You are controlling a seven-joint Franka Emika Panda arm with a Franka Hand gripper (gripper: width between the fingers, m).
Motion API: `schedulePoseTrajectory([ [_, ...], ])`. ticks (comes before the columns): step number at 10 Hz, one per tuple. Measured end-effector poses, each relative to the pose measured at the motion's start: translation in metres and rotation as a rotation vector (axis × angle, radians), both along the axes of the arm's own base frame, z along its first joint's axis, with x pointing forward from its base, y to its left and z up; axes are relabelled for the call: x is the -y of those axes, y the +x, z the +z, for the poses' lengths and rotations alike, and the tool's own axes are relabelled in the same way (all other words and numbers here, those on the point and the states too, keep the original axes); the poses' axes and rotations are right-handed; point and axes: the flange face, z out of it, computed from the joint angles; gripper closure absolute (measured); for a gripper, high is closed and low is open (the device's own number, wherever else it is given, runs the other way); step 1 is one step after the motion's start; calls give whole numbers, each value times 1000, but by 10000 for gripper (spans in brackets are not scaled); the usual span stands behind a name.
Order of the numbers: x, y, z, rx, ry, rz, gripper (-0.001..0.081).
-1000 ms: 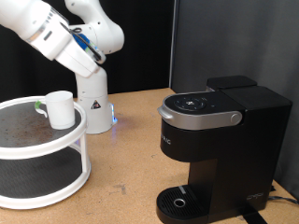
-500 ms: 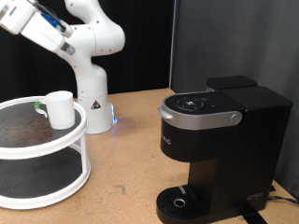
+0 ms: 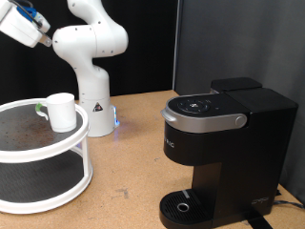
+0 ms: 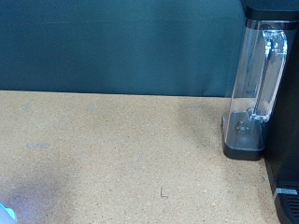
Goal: Make a cup of coffee with the keurig machine
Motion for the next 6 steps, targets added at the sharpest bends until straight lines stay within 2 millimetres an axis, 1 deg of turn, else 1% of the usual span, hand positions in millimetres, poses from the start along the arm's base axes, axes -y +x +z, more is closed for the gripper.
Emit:
schedulePoseTrajectory([
  [1,4,-7,1,-29,7,14,803],
  [2,6,-8,2,-59,8,28,803],
  [3,6,-8,1,-53,6,23,803],
  [5,10,-7,-4,-6,13,-44,803],
  [6,16,-12,-9,8,33,-90,803],
])
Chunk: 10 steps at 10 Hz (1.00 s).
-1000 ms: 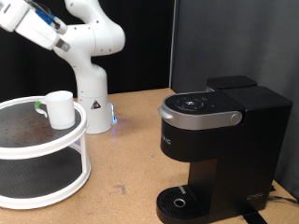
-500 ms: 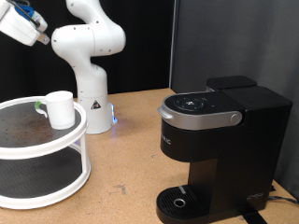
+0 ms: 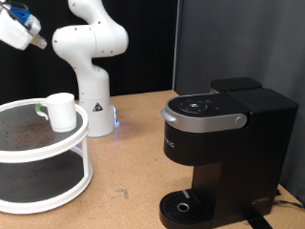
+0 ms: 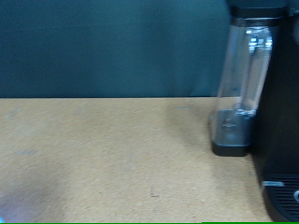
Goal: Make a cup of coffee with the keurig machine
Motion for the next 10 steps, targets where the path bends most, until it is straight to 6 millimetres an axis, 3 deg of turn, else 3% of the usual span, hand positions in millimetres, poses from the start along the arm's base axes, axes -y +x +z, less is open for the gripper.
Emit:
schedulePoseTrajectory([
  [3,18,-20,-20,4,29,-89,803],
  [10,29,-25,-89,36,-53,-184,803],
])
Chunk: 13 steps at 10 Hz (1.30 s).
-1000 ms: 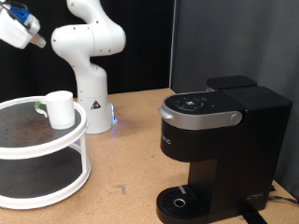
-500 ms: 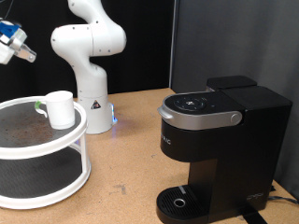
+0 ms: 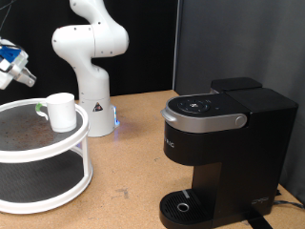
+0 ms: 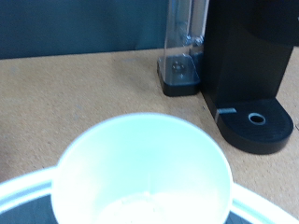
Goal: Make a cup of coffee with the keurig machine
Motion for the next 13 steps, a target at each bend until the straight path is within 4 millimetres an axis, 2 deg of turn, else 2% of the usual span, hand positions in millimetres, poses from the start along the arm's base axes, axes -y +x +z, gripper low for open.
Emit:
schedulePoseTrajectory([
  [2,3,-3,-17,13,-22,-28,803],
  [3,4,-5,-24,20,-29,-35,554],
  [4,4,-7,-31,25,-29,-38,554],
  [6,2,-10,-44,34,-26,-50,197],
  [7,1,-10,-50,35,-27,-55,197],
  [8,0,-11,-55,36,-28,-56,72],
  [9,0,-12,-60,38,-27,-57,72],
  [10,0,-12,-63,38,-25,-58,11],
  [13,-1,-11,-68,71,6,-59,1],
])
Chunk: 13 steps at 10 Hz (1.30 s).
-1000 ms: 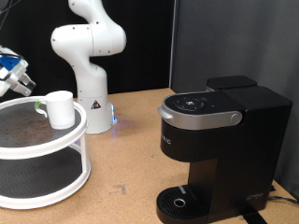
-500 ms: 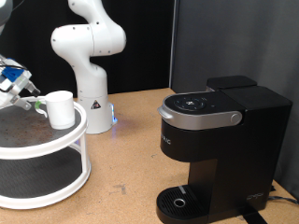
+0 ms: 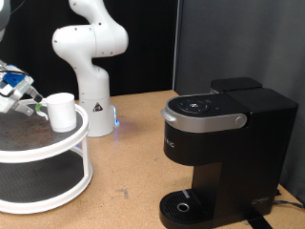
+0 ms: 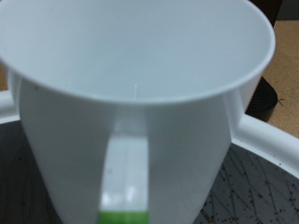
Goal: Make a cup of coffee with the keurig machine
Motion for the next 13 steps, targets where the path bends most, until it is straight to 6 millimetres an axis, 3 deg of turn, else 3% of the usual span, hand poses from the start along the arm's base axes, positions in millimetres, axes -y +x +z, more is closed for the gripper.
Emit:
schedulePoseTrajectory([
  [9,-8,4,-3,21,43,24,-1],
  [10,-9,4,-4,20,45,26,91],
  [11,-10,3,-5,18,47,28,275],
  [12,-11,3,-6,17,49,29,275],
  [13,-12,3,-7,17,51,31,443],
])
